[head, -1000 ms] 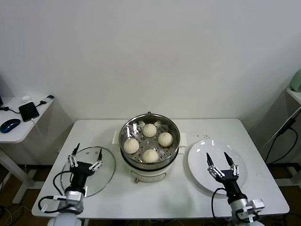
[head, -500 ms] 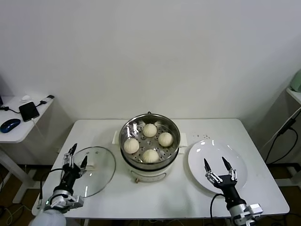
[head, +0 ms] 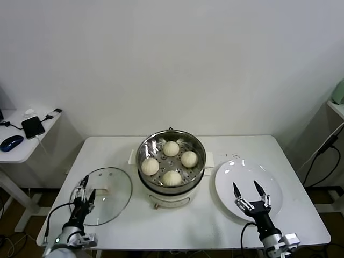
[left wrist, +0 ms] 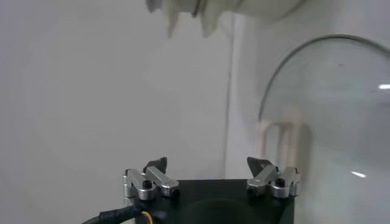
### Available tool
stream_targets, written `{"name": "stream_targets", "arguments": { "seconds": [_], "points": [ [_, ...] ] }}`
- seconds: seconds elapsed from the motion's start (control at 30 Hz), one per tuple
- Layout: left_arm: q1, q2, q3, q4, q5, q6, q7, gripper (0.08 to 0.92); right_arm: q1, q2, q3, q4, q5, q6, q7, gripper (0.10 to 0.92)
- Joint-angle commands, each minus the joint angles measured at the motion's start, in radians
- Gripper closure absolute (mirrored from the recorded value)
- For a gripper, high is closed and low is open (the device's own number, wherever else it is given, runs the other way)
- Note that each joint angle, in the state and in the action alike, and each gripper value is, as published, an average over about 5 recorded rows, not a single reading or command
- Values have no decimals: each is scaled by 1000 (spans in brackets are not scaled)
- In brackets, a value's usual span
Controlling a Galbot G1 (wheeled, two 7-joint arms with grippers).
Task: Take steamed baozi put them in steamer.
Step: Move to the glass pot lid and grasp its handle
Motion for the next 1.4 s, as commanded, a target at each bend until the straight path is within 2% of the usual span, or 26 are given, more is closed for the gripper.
{"name": "stream_targets", "arguments": {
  "seconds": [0.03, 0.8, 1.4],
  "points": [
    [4, -25, 42, 71, 65, 48, -26, 177, -4, 0, -3, -2, -4, 2, 3, 203],
    [-144, -54, 46, 191, 104, 147, -41, 177, -8, 0, 3, -16, -2, 14, 5, 203],
    [-229, -83, 74, 223, 109, 185, -40, 177, -8, -1, 1, -43, 0, 30, 5, 203]
  ]
}}
